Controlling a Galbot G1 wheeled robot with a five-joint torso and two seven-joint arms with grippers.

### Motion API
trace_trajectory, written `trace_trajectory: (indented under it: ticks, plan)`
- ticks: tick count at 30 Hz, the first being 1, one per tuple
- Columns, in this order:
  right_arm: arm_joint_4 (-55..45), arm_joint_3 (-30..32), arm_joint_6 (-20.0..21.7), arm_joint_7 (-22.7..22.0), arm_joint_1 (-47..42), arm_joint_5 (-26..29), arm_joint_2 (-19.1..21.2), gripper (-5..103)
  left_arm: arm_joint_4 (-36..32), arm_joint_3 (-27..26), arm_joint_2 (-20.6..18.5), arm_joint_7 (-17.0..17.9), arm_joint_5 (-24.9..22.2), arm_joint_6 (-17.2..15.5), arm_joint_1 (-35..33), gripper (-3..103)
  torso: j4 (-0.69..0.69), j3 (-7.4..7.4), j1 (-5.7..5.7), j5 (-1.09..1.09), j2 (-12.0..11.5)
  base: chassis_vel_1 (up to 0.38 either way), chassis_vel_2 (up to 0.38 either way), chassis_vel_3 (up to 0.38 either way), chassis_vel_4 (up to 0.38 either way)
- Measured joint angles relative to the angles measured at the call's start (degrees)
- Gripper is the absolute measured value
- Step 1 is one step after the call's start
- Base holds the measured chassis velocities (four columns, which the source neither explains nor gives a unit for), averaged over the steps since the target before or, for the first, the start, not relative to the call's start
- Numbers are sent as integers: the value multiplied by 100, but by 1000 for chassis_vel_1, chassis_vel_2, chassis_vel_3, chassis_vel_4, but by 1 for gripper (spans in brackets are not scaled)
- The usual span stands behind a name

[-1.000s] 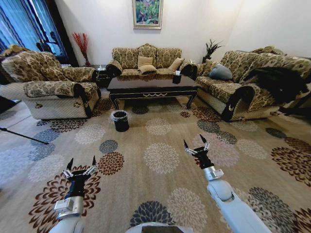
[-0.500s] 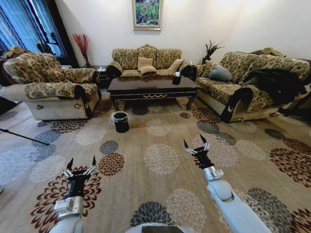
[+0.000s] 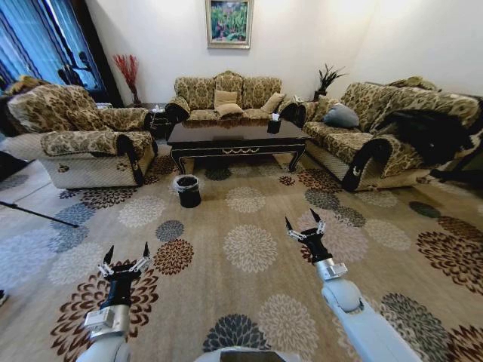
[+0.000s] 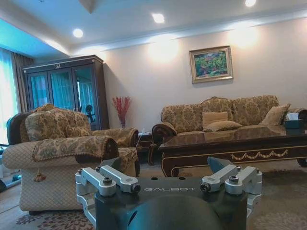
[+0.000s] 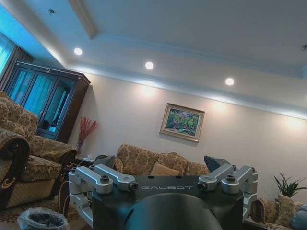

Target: Move to the front of the table and pick up the trash from the floor, then place it into the trash bin.

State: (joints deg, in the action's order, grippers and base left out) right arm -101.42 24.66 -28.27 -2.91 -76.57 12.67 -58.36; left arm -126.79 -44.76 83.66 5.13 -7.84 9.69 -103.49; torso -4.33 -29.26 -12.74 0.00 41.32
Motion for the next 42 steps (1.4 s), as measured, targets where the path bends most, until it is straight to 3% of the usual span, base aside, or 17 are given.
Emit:
trace_trajectory:
  ticks: [42]
  plan:
    - [0,0,0,0,0,0,0,100,-1,0,0,0,0,0,0,100,0,-587,-440,0,1027,0,0,0,0]
